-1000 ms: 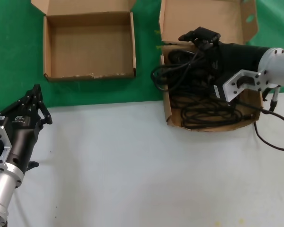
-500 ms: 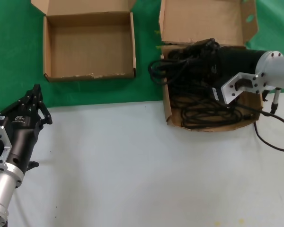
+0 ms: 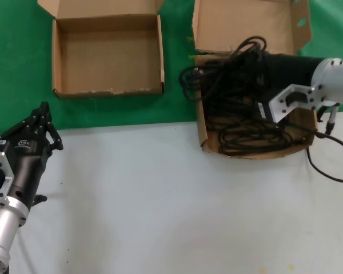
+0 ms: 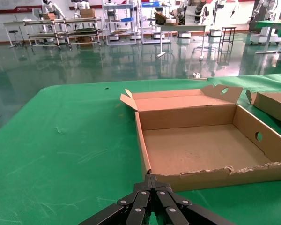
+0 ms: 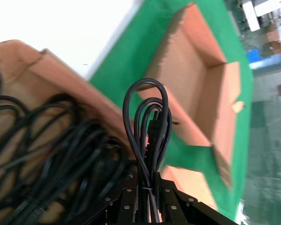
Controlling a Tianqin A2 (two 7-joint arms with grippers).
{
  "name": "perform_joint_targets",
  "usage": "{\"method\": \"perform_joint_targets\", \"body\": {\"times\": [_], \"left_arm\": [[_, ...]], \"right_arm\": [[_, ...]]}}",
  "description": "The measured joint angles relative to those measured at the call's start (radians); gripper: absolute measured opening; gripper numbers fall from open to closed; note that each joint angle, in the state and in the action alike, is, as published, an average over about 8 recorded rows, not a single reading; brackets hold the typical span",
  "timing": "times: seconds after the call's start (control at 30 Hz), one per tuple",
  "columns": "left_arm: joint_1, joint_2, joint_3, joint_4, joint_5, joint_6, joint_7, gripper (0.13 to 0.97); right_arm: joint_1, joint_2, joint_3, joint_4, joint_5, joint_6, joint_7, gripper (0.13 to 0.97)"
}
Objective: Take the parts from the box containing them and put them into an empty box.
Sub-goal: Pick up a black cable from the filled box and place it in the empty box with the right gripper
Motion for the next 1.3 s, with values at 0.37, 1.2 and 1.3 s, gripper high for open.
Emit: {"method": "perform_joint_targets", "body": {"times": [0.37,1.2,1.3], "left_arm": [[0.000,0.000,0.000,0.000,0.000,0.000,0.000,0.145],[0.000,0.000,0.000,0.000,0.000,0.000,0.000,0.145],[0.000,0.000,0.000,0.000,0.000,0.000,0.000,0.145]], "right_arm": [[0.003,0.037,0.041,0.298,-0.121,-0.032,0.242,0.206],[0.111,-0.363,-0.110,-0.064,-0.142,0.208,0.071,0.203],[0.111,-0.388,-0.122,-0.116,-0.107,0.249,0.005,0.215]]}}
